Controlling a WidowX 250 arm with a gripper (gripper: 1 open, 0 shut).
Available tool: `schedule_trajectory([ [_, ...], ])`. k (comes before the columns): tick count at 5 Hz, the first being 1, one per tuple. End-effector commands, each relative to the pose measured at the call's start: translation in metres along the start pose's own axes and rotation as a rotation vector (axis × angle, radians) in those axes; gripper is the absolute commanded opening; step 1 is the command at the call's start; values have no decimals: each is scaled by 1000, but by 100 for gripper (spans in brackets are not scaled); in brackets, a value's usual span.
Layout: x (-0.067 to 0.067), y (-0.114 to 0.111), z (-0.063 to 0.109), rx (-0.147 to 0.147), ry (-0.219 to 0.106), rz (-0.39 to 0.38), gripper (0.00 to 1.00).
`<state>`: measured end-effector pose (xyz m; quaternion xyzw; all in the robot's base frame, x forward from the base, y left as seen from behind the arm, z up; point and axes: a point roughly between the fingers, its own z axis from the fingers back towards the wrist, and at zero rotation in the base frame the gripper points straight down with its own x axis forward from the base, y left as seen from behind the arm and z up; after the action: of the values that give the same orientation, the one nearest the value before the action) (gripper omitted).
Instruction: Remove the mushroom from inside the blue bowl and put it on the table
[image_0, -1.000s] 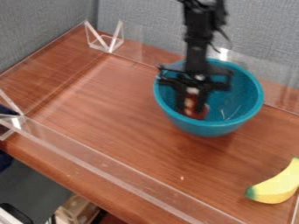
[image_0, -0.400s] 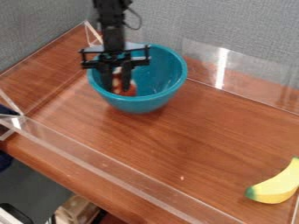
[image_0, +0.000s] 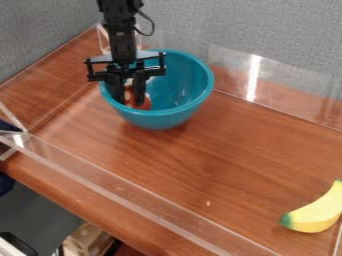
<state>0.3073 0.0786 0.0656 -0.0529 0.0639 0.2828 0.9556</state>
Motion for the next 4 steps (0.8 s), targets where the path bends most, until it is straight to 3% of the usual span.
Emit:
schedule_trajectory([
  [1, 0, -6, 22, -12, -78, -14, 0],
  [4, 1, -9, 18, -8, -91, 3, 0],
])
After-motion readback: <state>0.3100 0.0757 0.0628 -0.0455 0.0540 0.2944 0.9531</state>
